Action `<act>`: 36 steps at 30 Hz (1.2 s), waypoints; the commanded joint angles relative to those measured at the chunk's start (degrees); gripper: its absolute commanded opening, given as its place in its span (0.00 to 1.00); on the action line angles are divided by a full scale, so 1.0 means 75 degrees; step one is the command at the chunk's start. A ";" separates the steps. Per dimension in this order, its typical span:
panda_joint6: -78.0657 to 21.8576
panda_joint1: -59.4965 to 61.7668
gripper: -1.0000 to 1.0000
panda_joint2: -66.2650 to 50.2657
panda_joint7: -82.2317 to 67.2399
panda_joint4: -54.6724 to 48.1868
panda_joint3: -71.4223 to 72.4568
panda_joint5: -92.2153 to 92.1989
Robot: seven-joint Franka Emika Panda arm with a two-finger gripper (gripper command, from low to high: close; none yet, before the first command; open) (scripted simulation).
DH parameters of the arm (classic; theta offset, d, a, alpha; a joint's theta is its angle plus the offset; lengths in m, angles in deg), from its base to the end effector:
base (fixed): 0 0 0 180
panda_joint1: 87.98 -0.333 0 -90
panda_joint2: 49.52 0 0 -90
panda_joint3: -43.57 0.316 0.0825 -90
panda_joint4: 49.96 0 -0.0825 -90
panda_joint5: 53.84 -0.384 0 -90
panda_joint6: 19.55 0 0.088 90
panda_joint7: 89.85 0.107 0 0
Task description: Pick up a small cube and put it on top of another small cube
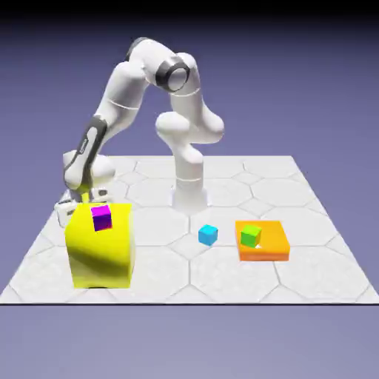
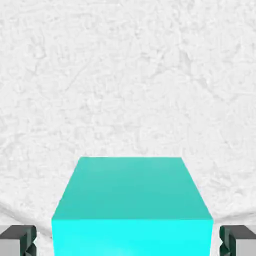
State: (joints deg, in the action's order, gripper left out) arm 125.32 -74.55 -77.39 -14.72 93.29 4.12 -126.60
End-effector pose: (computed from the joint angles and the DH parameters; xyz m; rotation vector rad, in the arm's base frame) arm 0.2089 -0.3605 0.1234 0.3198 2.8911 0.2590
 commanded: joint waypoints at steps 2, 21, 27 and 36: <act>0.0002 -0.0269 0.00 0.0467 0.0452 0.0168 -0.0432 0.0670; -0.2863 0.0233 0.00 0.2701 0.1074 -0.2663 0.0638 0.5739; -0.4700 0.0700 0.00 0.2932 0.0531 -0.4028 0.2266 0.7298; -0.5618 0.0863 0.00 0.2944 -0.0008 -0.4307 0.3697 0.8316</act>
State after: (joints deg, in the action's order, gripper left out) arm 83.22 -68.15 -55.31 -14.80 60.99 31.84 -64.36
